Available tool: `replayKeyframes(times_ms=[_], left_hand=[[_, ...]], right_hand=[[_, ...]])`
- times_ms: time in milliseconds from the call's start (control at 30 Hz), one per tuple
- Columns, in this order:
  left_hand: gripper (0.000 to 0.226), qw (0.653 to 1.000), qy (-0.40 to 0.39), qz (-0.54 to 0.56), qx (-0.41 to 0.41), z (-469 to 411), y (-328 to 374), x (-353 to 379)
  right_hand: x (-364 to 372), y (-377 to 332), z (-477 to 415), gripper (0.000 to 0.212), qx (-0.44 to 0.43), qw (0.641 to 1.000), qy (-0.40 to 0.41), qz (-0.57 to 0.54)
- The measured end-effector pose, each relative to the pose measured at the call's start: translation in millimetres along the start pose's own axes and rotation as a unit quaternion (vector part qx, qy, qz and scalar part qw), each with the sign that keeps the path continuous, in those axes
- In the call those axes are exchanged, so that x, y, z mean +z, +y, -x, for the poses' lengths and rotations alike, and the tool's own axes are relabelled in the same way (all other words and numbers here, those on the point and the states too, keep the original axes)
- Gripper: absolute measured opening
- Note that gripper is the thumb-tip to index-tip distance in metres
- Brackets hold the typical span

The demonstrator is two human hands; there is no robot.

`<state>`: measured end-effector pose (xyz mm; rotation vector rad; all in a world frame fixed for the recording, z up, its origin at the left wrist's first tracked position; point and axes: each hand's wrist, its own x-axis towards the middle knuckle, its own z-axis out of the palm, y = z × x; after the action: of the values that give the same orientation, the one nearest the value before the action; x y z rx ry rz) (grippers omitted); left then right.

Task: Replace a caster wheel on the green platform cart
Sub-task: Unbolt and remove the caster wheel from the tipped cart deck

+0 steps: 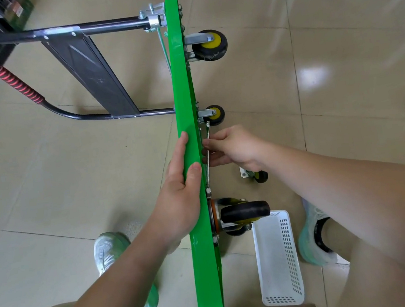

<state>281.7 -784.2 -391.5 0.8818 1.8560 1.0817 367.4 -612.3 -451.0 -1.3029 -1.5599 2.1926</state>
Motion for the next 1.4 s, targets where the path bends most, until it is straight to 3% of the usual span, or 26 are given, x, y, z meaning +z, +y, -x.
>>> replayKeyframes(times_ms=[167,367,667,900,1200,1400], left_hand=[[0.058,1.000,0.002,0.003,0.001,0,-2,0],[0.057,1.000,-0.002,0.006,0.000,-1,-4,0],[0.057,1.000,0.001,0.005,0.010,-1,-2,1],[0.057,1.000,0.005,0.014,0.015,-1,-4,2],[0.056,1.000,0.010,0.017,-0.001,0,0,2],[0.056,1.000,0.008,0.014,-0.007,2,4,2]], right_hand=[[8,2,2,0.031,0.043,0.999,-0.015,-0.021],[9,-1,3,0.024,0.034,0.999,-0.007,-0.014],[7,-8,19,0.019,-0.063,0.994,0.004,0.084],[11,-12,47,0.011,-0.125,0.989,0.001,0.073],[8,-2,65,0.021,-0.207,0.972,0.034,0.109],[1,-21,62,0.013,-0.218,0.974,0.048,0.041]])
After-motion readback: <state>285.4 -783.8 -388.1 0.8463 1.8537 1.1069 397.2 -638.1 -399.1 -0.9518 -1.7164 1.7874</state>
